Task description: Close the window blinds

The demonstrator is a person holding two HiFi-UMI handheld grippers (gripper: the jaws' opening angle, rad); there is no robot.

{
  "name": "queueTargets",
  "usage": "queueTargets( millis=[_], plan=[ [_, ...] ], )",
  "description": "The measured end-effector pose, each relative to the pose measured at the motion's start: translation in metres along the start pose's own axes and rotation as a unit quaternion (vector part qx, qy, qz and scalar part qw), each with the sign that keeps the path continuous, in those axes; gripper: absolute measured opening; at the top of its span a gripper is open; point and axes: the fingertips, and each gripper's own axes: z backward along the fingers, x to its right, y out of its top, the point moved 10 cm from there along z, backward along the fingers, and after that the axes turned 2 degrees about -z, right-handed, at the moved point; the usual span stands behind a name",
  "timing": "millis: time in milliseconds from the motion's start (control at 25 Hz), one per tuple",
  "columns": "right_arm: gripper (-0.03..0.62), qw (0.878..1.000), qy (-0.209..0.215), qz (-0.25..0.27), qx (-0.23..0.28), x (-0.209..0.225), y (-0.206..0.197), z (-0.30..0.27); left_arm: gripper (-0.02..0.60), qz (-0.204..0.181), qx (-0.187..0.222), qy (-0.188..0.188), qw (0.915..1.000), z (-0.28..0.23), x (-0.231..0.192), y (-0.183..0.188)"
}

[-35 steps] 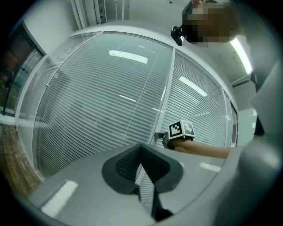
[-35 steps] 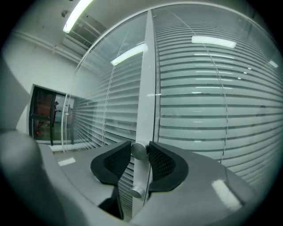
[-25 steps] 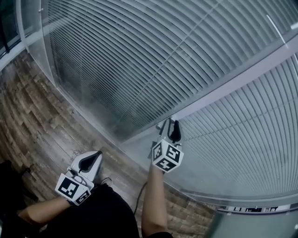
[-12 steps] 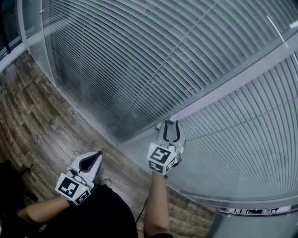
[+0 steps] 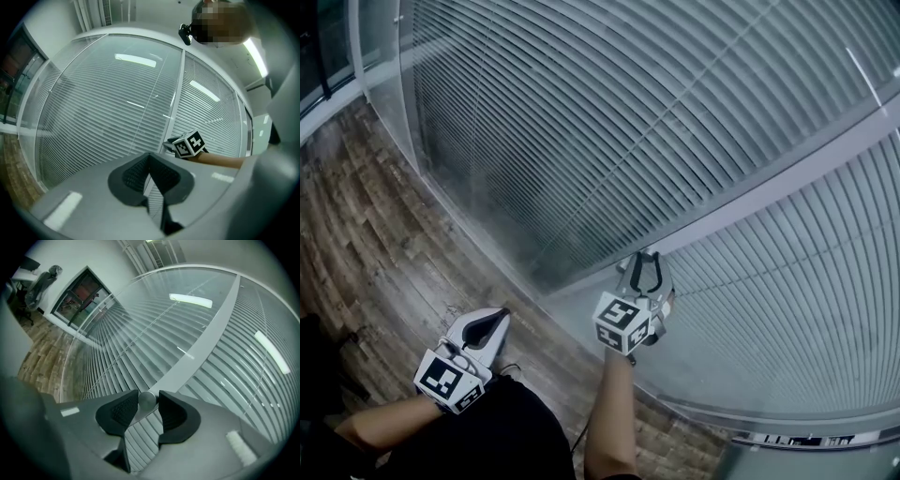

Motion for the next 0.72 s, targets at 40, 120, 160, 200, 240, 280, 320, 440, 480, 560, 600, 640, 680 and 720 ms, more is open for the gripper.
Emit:
queueTargets(
  millis=[40, 120, 160, 200, 240, 280, 320, 440, 480, 560, 600, 640, 680, 720],
  plan=[
    [0.14, 1.0, -0.004, 0.011, -0.002, -0.003, -0.002, -0.002, 0.002, 0.001, -0.001, 0.001, 1.0, -0.001, -0.001, -0.003],
    [0.139, 1.0, -0.011, 0.024, -0.003, -0.011, -0.008, -0.005, 0.002, 0.001, -0.002, 0.002, 1.0, -0.003, -0.004, -0.011],
    [0.138, 1.0, -0.012, 0.023, -0.001, -0.014, -0.01, -0.006, 0.002, 0.001, -0.001, 0.002, 1.0, -0.003, -0.005, -0.014],
    [0.137, 1.0, -0.013, 0.018, 0.0, -0.015, -0.011, -0.006, 0.002, 0.001, 0.0, 0.001, 1.0, -0.003, -0.006, -0.015],
    [0.137, 1.0, -0.012, 0.011, 0.002, -0.015, -0.011, -0.005, 0.002, 0.001, 0.0, 0.0, 1.0, -0.004, -0.006, -0.015],
    [0.135, 1.0, -0.012, 0.001, 0.003, -0.014, -0.009, -0.004, 0.002, 0.002, 0.001, 0.0, 1.0, -0.003, -0.005, -0.013],
    [0.135, 1.0, -0.011, -0.008, 0.004, -0.011, -0.007, -0.003, 0.002, 0.002, 0.001, -0.001, 1.0, -0.003, -0.004, -0.01],
    [0.135, 0.999, -0.011, -0.031, 0.009, -0.005, -0.004, -0.002, 0.002, 0.002, 0.001, -0.003, 1.0, -0.006, 0.0, -0.005],
    [0.135, 0.999, -0.011, -0.04, 0.011, -0.005, -0.005, -0.003, 0.002, 0.002, 0.001, -0.004, 1.0, -0.007, 0.001, -0.005],
    [0.135, 0.998, -0.011, -0.061, 0.013, -0.004, -0.007, -0.002, 0.002, 0.003, 0.0, -0.004, 1.0, -0.007, 0.0, -0.006],
    [0.135, 0.997, -0.011, -0.074, 0.013, -0.004, -0.006, -0.002, 0.002, 0.004, 0.0, -0.004, 1.0, -0.006, 0.001, -0.006],
    [0.135, 0.996, -0.012, -0.087, 0.013, -0.002, -0.005, -0.001, 0.002, 0.005, 0.0, -0.004, 1.0, -0.006, 0.001, -0.004],
    [0.133, 0.995, -0.012, -0.102, 0.015, 0.0, -0.004, -0.001, 0.002, 0.005, 0.001, -0.004, 1.0, -0.006, 0.002, -0.002],
    [0.133, 0.993, -0.012, -0.119, 0.016, 0.003, -0.002, -0.001, 0.002, 0.006, 0.001, -0.003, 1.0, -0.006, 0.003, 0.0]
  ],
)
